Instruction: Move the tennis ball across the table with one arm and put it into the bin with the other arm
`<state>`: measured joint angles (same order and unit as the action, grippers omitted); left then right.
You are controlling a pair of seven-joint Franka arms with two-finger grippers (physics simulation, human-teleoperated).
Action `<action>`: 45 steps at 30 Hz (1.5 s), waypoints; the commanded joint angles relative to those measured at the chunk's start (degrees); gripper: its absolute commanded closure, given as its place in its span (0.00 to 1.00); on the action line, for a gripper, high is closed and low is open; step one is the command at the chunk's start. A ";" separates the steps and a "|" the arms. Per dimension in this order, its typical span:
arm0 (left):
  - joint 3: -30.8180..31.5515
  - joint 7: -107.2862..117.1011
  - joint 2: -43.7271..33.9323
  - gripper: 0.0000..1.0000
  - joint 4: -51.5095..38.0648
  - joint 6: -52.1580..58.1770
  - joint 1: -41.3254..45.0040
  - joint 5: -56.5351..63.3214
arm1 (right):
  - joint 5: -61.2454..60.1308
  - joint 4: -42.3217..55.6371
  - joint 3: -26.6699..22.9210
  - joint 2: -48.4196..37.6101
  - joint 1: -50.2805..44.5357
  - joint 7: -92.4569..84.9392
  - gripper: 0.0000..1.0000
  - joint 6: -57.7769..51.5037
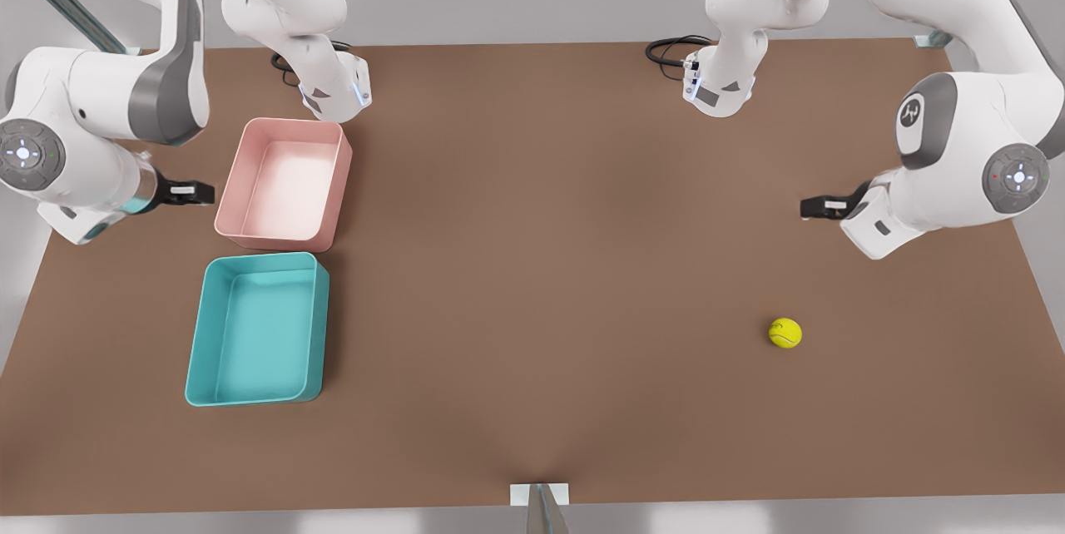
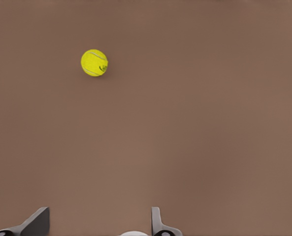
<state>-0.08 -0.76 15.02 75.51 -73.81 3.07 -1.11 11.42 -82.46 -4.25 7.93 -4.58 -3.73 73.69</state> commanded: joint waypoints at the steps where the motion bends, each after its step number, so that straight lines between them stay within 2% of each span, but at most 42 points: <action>1: -0.01 1.91 -0.07 0.00 -0.01 -4.68 0.01 0.05 | -0.53 0.02 -0.49 -0.02 0.45 0.57 0.00 5.76; 2: -0.01 1.47 -0.07 0.00 0.08 -4.59 0.01 0.05 | -0.53 0.02 -0.58 -0.02 0.45 0.57 0.00 5.76; 4: -0.01 -1.77 0.19 0.79 0.96 -5.90 0.01 0.75 | -0.53 0.10 -0.58 0.07 0.53 0.48 0.00 5.76; 7: -3.69 -35.42 1.15 0.79 11.85 -26.28 -0.35 0.40 | 0.35 -1.13 -0.93 0.51 0.62 -0.31 0.00 4.80; 9: -4.31 -61.34 5.63 0.79 12.29 -30.43 -2.72 -3.98 | -0.35 -1.57 -0.84 2.00 0.53 -0.22 0.00 2.16; 12: -4.31 -106.19 14.07 0.79 12.29 -41.59 -5.88 -3.38 | -2.90 -0.34 -0.84 2.71 0.62 -0.22 0.00 2.69; 17: -4.40 -129.39 23.13 0.79 11.59 -46.86 -10.36 -3.73 | -11.86 1.07 -1.64 1.12 3.70 0.22 0.00 5.50; 21: -5.37 -140.83 26.47 0.79 11.15 -46.86 -10.01 -3.38 | -11.86 -0.69 -1.37 1.21 3.43 0.31 0.00 7.61; 25: -5.45 -141.45 26.64 0.79 11.06 -47.04 -8.87 -1.80 | -11.78 -0.69 -1.55 1.39 3.87 0.31 0.00 7.61; 27: -5.72 -134.86 26.91 0.79 11.50 -51.08 -8.43 1.63 | -11.78 -0.69 -1.55 1.65 3.87 0.31 0.00 7.61; 30: -5.72 -118.08 26.91 0.79 12.65 -50.99 -8.08 5.76 | -11.78 -0.69 -1.55 1.74 3.87 0.31 0.00 7.61; 36: -5.81 -106.03 27.70 0.79 15.02 -50.82 -7.20 6.55 | -11.95 -0.69 -1.55 1.65 3.96 0.31 0.00 7.61; 43: -5.81 -104.18 29.11 0.79 14.76 -51.17 -5.88 6.64 | -11.95 -0.86 -1.55 1.30 3.96 0.31 0.00 7.87; 45: -5.81 -104.09 29.46 0.79 14.76 -51.26 -5.88 6.64 | -11.95 -6.48 -1.55 -2.57 3.87 0.39 0.00 11.21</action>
<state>-5.88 -101.02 44.44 90.29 -124.68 -2.85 5.44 -0.49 -87.17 -5.78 6.68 -0.74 -3.47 82.21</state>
